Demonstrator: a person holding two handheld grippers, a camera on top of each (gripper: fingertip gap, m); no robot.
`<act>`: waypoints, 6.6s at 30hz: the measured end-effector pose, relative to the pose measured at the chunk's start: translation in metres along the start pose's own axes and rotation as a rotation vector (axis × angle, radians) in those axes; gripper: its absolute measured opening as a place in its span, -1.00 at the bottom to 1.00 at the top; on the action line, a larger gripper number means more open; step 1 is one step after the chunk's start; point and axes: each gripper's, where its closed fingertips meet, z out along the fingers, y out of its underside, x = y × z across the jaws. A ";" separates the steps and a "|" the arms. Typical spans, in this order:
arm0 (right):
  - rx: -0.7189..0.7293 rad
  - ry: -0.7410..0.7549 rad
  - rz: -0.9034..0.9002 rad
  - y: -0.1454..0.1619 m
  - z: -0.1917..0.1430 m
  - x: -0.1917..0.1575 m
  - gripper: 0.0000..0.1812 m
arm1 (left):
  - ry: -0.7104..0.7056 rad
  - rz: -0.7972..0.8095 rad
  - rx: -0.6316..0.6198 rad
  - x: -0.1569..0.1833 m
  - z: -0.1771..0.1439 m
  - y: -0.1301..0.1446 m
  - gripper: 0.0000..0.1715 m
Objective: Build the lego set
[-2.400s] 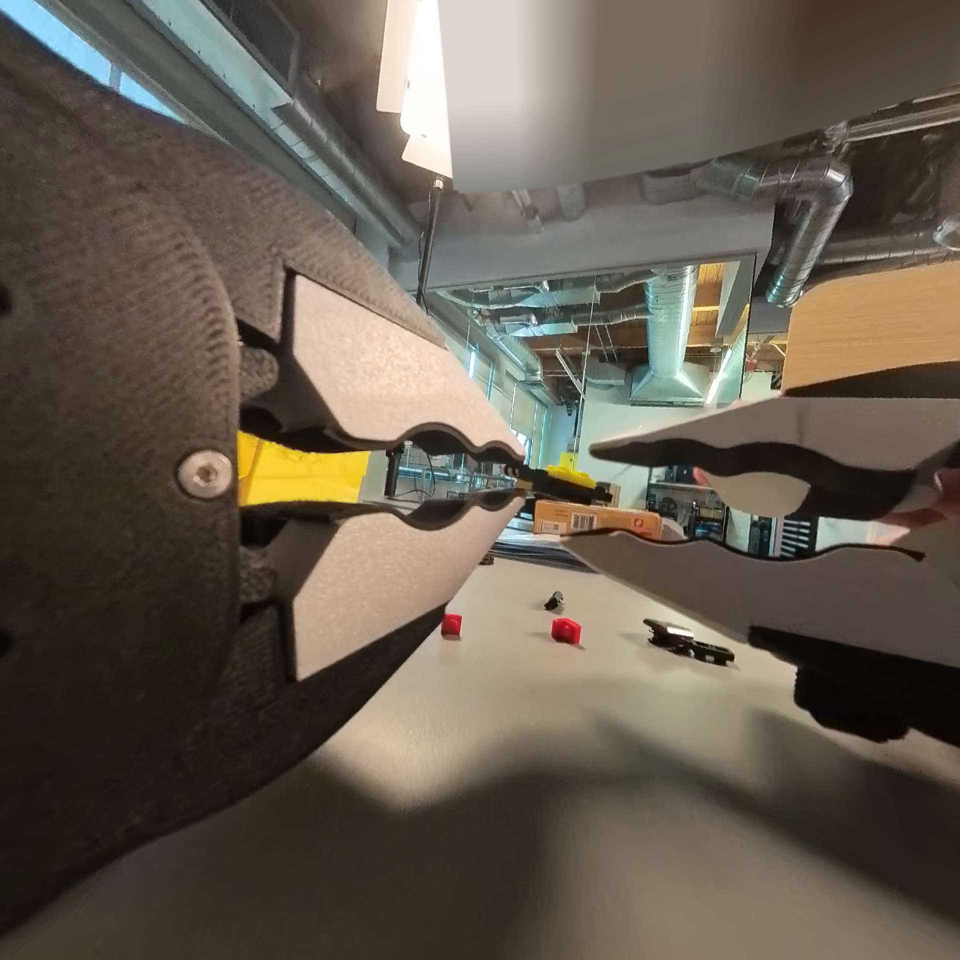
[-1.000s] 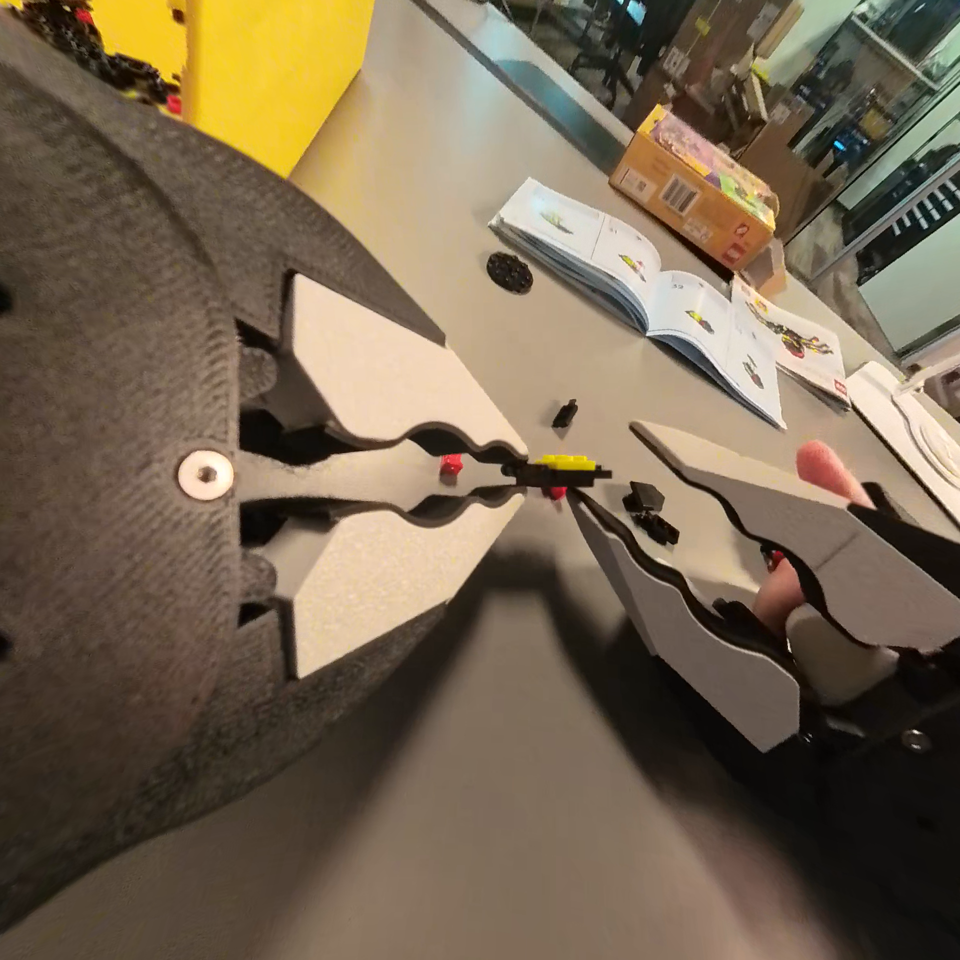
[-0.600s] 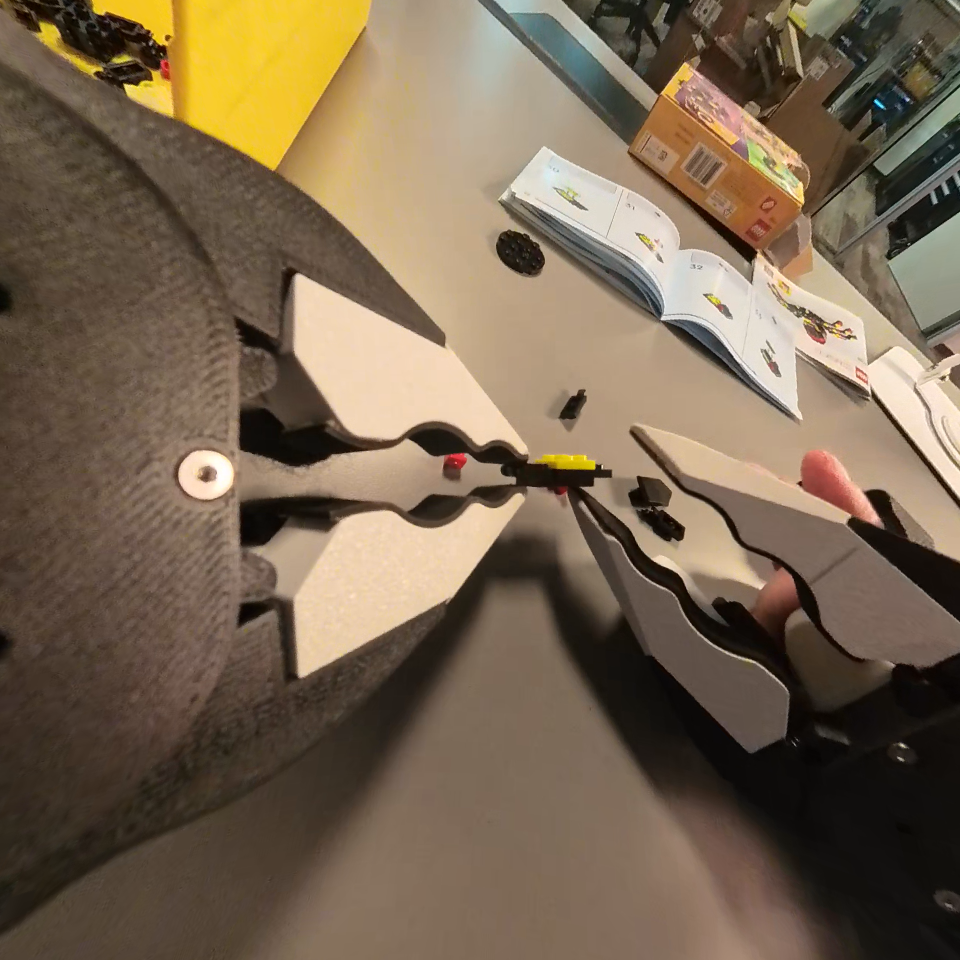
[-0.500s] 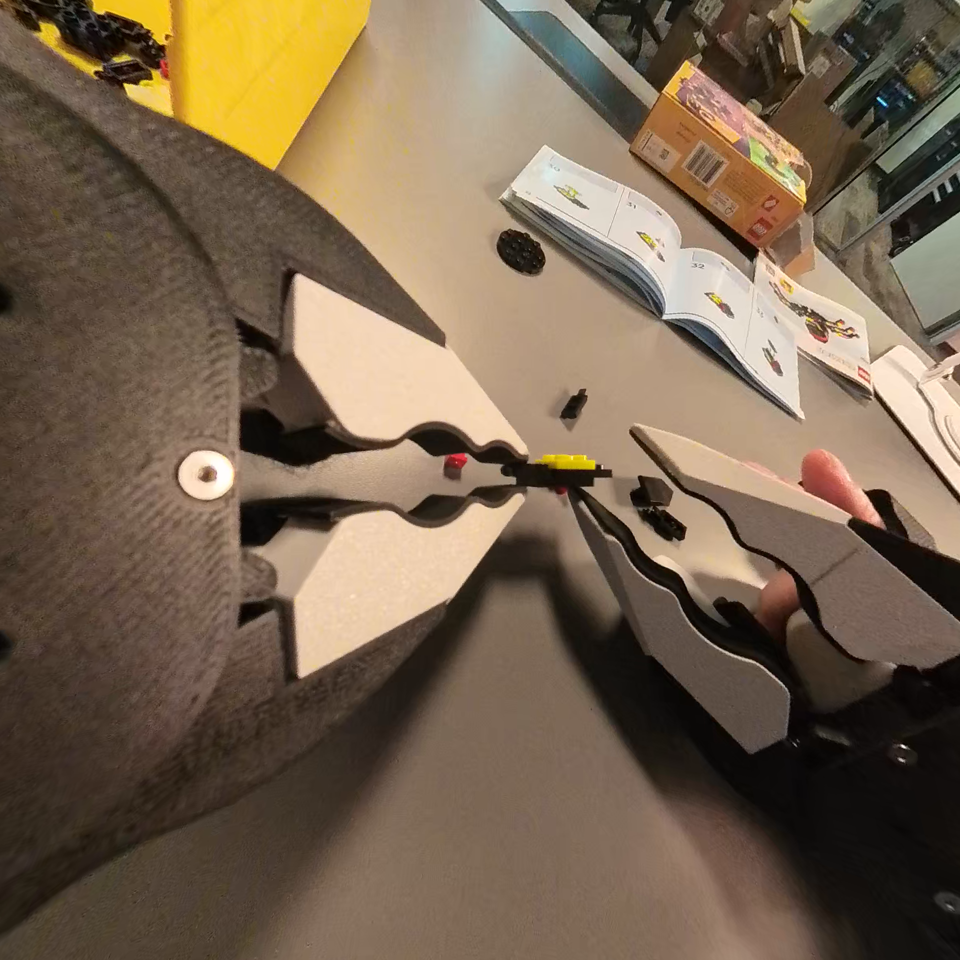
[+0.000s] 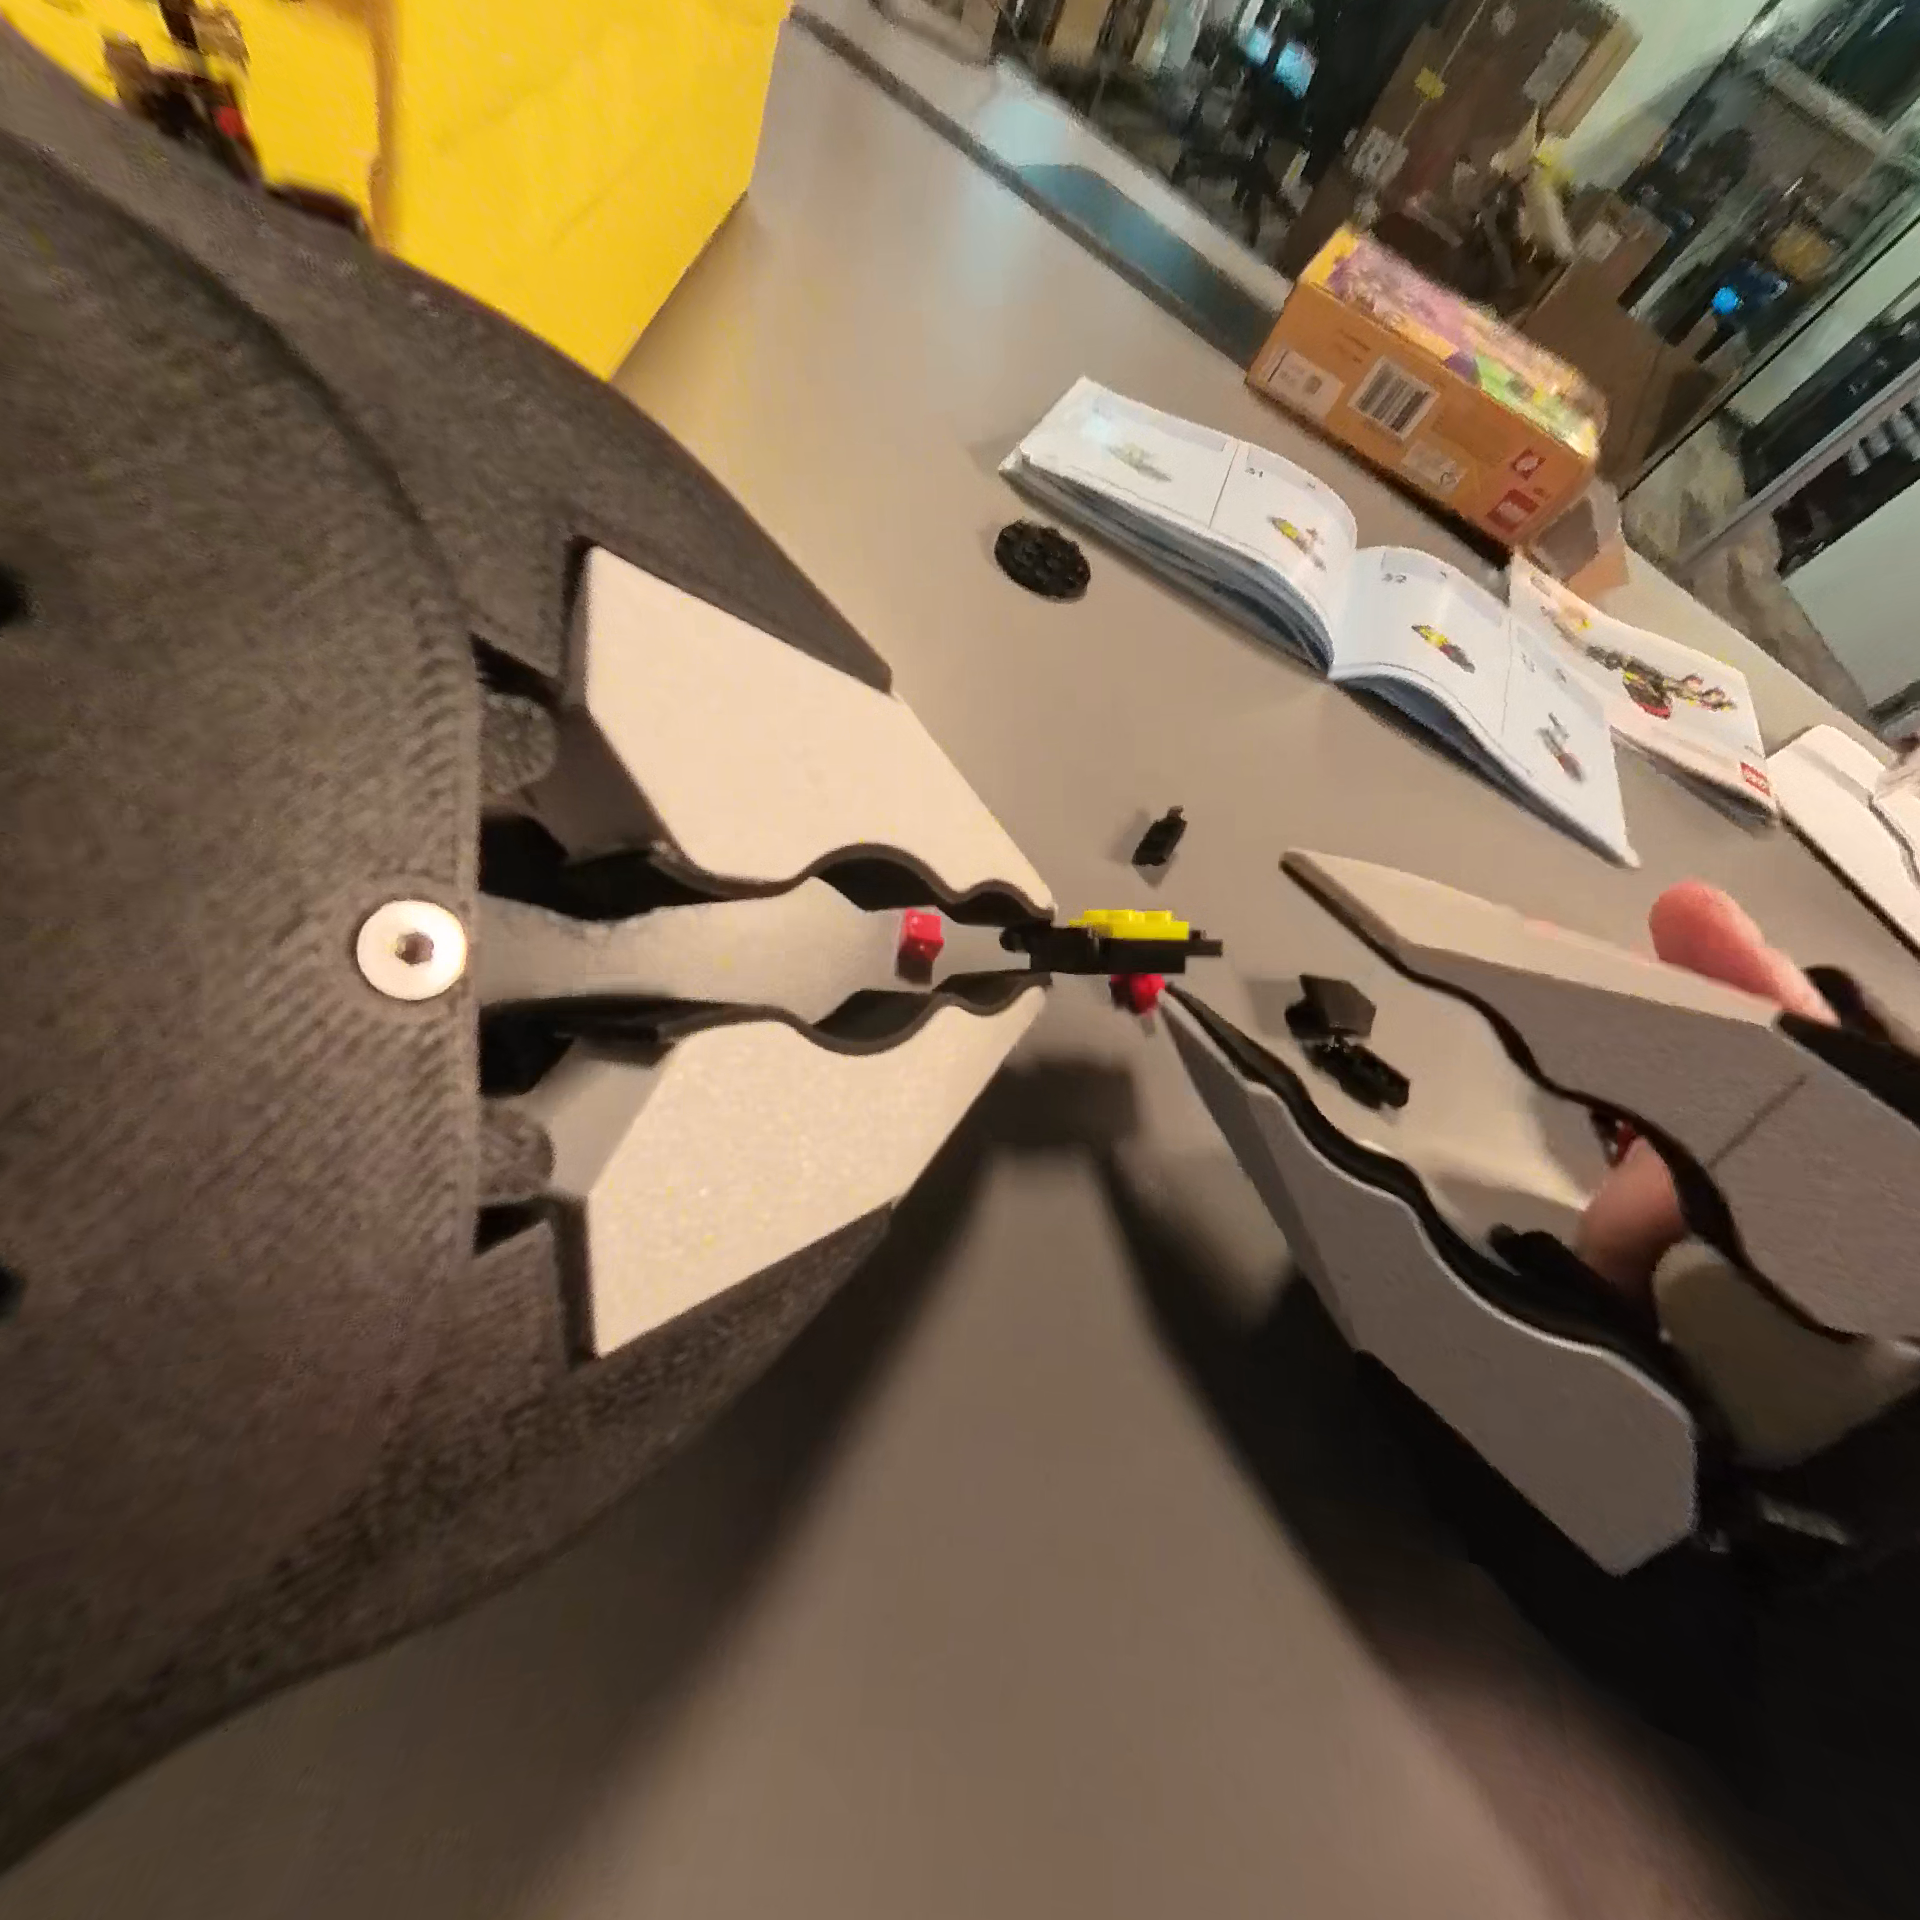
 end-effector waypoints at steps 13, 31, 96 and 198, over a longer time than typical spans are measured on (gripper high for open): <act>-0.020 -0.482 0.474 -0.009 -0.016 -0.010 -0.63 | -0.444 0.891 0.008 0.004 -0.007 -0.024 -0.92; 0.148 0.042 -0.168 -0.006 -0.018 0.024 -0.81 | 0.218 -0.375 0.466 0.003 -0.040 -0.064 -0.51; 0.194 -0.043 -0.179 -0.027 -0.040 0.000 -0.86 | 0.648 -0.825 0.353 0.025 -0.017 -0.072 -0.92; 0.030 -0.570 0.223 -0.002 -0.058 -0.044 -0.94 | 0.444 0.018 0.198 0.066 0.003 -0.056 -0.92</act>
